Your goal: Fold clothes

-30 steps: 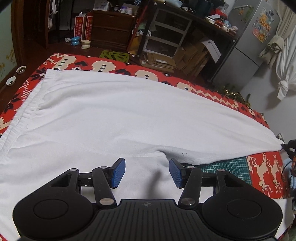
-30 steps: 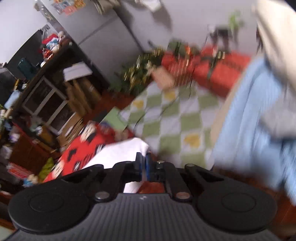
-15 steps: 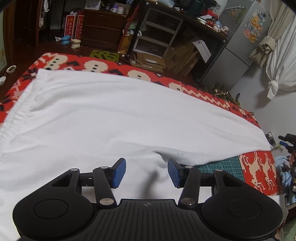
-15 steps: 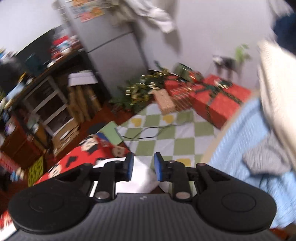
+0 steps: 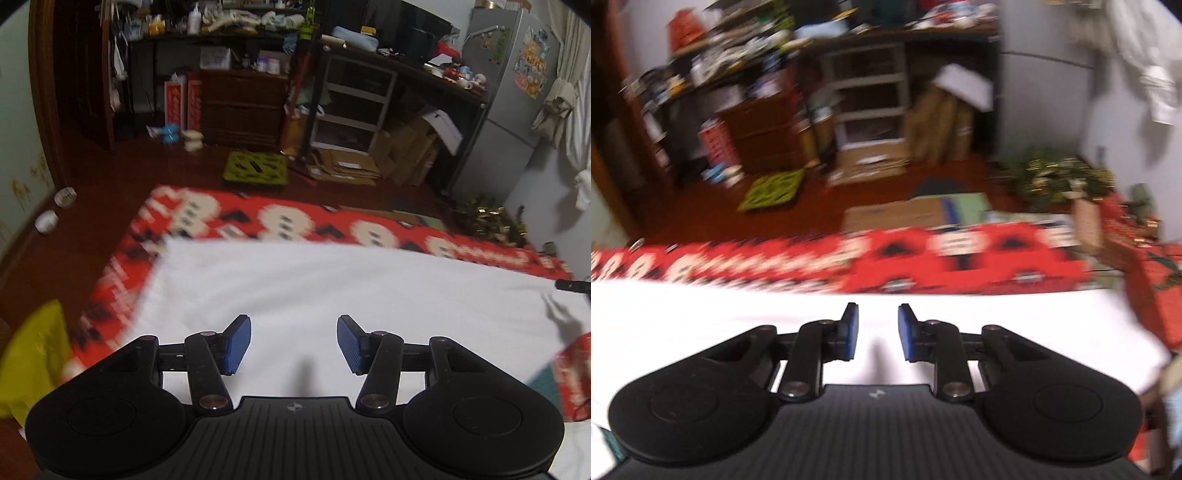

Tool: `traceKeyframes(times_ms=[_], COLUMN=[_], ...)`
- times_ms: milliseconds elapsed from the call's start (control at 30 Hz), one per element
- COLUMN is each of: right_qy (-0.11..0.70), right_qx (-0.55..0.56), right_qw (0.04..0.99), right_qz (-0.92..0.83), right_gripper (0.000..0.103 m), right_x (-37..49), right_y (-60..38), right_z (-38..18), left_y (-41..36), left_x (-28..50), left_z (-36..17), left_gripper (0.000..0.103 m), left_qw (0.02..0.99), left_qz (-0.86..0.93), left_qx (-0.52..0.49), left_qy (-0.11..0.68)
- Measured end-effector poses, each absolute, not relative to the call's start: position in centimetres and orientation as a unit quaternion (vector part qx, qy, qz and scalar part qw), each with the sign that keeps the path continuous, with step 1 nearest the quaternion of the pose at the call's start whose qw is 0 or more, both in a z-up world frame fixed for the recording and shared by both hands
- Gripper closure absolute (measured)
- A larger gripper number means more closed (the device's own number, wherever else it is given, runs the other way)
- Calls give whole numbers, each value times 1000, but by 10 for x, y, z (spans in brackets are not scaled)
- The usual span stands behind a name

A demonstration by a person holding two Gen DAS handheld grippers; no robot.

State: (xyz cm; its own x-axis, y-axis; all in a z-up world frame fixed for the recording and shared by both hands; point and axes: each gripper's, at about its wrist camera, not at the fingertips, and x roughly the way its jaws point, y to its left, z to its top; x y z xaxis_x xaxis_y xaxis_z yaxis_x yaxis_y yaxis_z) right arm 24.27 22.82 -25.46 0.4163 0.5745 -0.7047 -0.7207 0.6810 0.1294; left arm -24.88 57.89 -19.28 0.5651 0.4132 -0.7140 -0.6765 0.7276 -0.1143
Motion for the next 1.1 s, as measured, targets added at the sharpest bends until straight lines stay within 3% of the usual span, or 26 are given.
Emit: traceKeyframes(times_ms=[133, 200, 300, 433, 600, 733, 767, 833, 900, 933, 1100], right_qy=[367, 362, 338, 333, 348, 351, 352, 356, 344, 338, 300], right_qx=[-122, -137, -190, -198, -226, -224, -221, -215, -227, -235, -254], right_qw=[819, 805, 781, 756, 725, 718, 716, 710, 709, 707, 732], right_qz=[423, 449, 490, 528, 550, 558, 560, 569, 573, 575, 556], right_gripper=[75, 66, 67, 67, 62, 62, 63, 76, 100, 100, 101], right_x=[212, 200, 180, 161, 145, 148, 149, 153, 147, 143, 135], right_y=[283, 302, 336, 380, 432, 451, 453, 447, 448, 451, 458], right_z=[-267, -270, -275, -278, -291, -300, -302, -304, -303, -304, -300], left_y=[628, 650, 679, 710, 722, 722, 720, 714, 711, 710, 717], left_x=[-256, -255, -247, -240, -225, -222, -222, -223, -223, -223, -226], left_z=[-203, -210, -219, -231, -245, -255, -257, -260, -258, -257, -253], left_gripper=[50, 50, 50, 50, 50, 74, 77, 79, 83, 89, 90], left_qw=[855, 848, 845, 852, 855, 861, 864, 870, 869, 869, 862], left_qz=[340, 355, 357, 329, 302, 286, 284, 283, 293, 300, 335], left_qx=[-192, -178, -143, -183, -164, -157, -148, -129, -116, -109, -100], left_qy=[341, 352, 371, 364, 389, 390, 388, 384, 381, 378, 367])
